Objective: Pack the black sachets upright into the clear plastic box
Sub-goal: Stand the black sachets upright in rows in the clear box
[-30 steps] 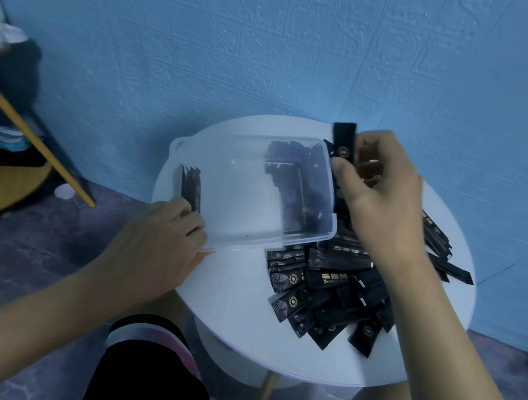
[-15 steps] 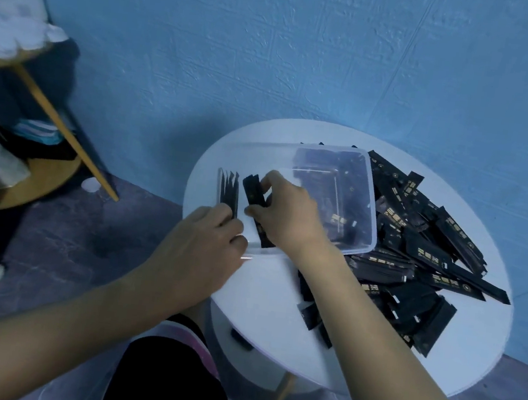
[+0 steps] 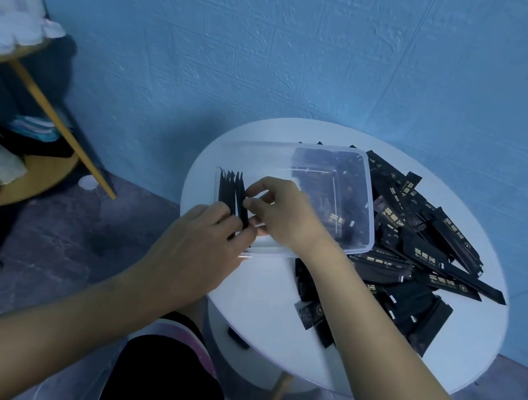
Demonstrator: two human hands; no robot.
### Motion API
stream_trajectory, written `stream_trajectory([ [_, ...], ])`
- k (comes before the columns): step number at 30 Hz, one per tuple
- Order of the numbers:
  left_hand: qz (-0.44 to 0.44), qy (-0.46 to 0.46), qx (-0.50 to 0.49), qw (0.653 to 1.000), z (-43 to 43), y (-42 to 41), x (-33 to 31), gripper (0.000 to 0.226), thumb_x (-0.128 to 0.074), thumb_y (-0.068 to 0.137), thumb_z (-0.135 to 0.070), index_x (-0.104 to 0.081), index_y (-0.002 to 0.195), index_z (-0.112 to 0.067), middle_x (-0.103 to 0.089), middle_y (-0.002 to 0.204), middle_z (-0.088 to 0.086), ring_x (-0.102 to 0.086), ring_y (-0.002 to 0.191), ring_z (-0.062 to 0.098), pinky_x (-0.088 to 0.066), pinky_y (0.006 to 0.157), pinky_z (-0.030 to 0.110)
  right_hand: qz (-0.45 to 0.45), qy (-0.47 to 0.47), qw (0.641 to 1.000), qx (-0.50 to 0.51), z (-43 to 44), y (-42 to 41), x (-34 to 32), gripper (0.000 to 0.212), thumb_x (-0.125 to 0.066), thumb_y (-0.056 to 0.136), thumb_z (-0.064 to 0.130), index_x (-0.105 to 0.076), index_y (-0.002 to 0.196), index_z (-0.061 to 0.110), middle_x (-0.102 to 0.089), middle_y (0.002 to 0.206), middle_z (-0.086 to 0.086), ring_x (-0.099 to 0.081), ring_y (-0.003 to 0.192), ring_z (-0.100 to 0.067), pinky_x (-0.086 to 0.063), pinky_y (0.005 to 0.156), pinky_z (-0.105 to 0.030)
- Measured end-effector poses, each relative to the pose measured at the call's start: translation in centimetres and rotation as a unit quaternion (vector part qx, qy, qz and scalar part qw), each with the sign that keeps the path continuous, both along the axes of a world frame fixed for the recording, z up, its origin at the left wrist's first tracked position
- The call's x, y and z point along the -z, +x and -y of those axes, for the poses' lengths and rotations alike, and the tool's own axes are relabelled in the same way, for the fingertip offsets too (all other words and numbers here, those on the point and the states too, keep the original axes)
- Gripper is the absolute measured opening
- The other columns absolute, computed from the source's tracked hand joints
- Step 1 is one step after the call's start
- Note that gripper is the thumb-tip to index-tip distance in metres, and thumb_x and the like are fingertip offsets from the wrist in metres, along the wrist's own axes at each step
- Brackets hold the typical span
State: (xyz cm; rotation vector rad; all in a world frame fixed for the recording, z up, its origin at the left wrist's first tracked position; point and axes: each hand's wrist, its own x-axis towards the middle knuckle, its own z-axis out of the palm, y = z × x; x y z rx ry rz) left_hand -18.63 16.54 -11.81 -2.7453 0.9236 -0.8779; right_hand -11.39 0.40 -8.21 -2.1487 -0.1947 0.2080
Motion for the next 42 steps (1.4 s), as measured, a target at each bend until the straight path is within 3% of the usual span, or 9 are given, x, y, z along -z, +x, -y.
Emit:
stream_trajectory([
  [8,0.007,0.006,-0.004,1.000,-0.1,-0.2,-0.1,0.030,-0.060,0.086,-0.022,-0.071,0.112,-0.012,-0.066,0.111,0.007,-0.058,0.087,0.025,-0.050,0.073,0.038,-0.007,-0.005,1.000,-0.020,0.0,-0.1,0.0,0.010,-0.065,0.091,0.013,-0.066,0.093,0.023,-0.072,0.070,-0.005,-0.073,0.065,-0.023,-0.061,0.082,-0.045],
  [12,-0.002,0.010,-0.002,1.000,-0.3,0.0,0.0,0.033,-0.054,0.090,-0.025,-0.070,0.116,-0.013,-0.067,0.109,0.006,-0.058,0.088,0.025,-0.048,0.076,0.038,-0.020,-0.008,0.999,-0.024,-0.2,-0.1,0.1,0.005,-0.067,0.089,0.019,-0.066,0.088,0.024,-0.073,0.067,-0.006,-0.073,0.067,-0.023,-0.061,0.081,-0.045],
  [15,-0.009,0.008,-0.004,1.000,-0.4,-0.1,0.0,0.031,-0.058,0.090,-0.026,-0.069,0.117,-0.016,-0.066,0.108,0.005,-0.057,0.090,0.025,-0.045,0.077,0.038,-0.041,0.025,0.999,-0.012,-0.2,-0.1,0.0,0.009,-0.062,0.093,0.012,-0.067,0.088,0.017,-0.070,0.068,-0.008,-0.069,0.063,-0.021,-0.063,0.076,-0.043],
  [20,-0.016,-0.003,0.007,1.000,-0.4,-0.2,-0.4,0.018,-0.070,0.081,-0.021,-0.073,0.095,-0.009,-0.067,0.110,0.010,-0.061,0.089,0.029,-0.051,0.074,0.041,-0.077,0.054,0.996,-0.007,-0.1,-0.3,0.0,0.019,-0.051,0.095,0.004,-0.067,0.091,0.012,-0.067,0.068,-0.009,-0.065,0.059,-0.022,-0.064,0.074,-0.044],
  [26,-0.008,0.017,0.005,1.000,-0.6,0.1,0.0,0.020,-0.058,0.088,-0.023,-0.073,0.091,-0.010,-0.071,0.105,0.007,-0.060,0.089,0.028,-0.051,0.075,0.041,-0.072,0.047,0.996,-0.020,0.3,-0.4,0.1,0.029,-0.047,0.095,0.003,-0.071,0.105,0.018,-0.071,0.079,-0.013,-0.063,0.066,-0.022,-0.060,0.077,-0.044],
  [29,-0.024,0.017,0.007,1.000,-0.7,0.2,0.0,0.015,-0.066,0.085,-0.021,-0.074,0.090,-0.009,-0.072,0.103,0.008,-0.061,0.089,0.029,-0.052,0.074,0.041,-0.067,0.023,0.997,-0.030,0.5,-0.6,0.0,0.032,-0.048,0.094,0.006,-0.072,0.108,0.022,-0.074,0.084,-0.012,-0.064,0.066,-0.020,-0.061,0.079,-0.049],
  [32,-0.047,0.013,-0.004,0.999,-0.8,0.2,-0.2,0.020,-0.081,0.076,-0.019,-0.076,0.090,-0.006,-0.073,0.105,0.011,-0.063,0.089,0.031,-0.054,0.073,0.040,-0.027,-0.041,0.998,-0.042,1.4,-1.2,-0.6,0.036,-0.046,0.094,0.010,-0.072,0.108,0.030,-0.074,0.083,-0.001,-0.069,0.071,-0.017,-0.061,0.078,-0.050],
  [36,-0.060,0.001,-0.015,0.998,-0.9,0.5,-0.5,0.025,-0.086,0.070,-0.016,-0.076,0.089,-0.005,-0.072,0.106,0.013,-0.063,0.090,0.033,-0.054,0.073,0.042,0.066,-0.176,0.976,-0.109,3.9,-3.7,-2.1,0.029,-0.052,0.100,0.021,-0.069,0.119,0.034,-0.073,0.098,0.006,-0.067,0.093,-0.015,-0.055,0.087,-0.035],
  [42,-0.064,0.008,-0.024,0.998,-0.9,0.7,-0.7,0.021,-0.085,0.073,-0.018,-0.074,0.087,-0.007,-0.071,0.110,0.012,-0.061,0.093,0.033,-0.052,0.074,0.043,0.197,-0.168,0.963,-0.079,8.6,-7.7,-1.9,0.024,-0.058,0.099,0.020,-0.073,0.116,0.030,-0.072,0.111,0.016,-0.065,0.104,-0.004,-0.051,0.093,-0.028],
])
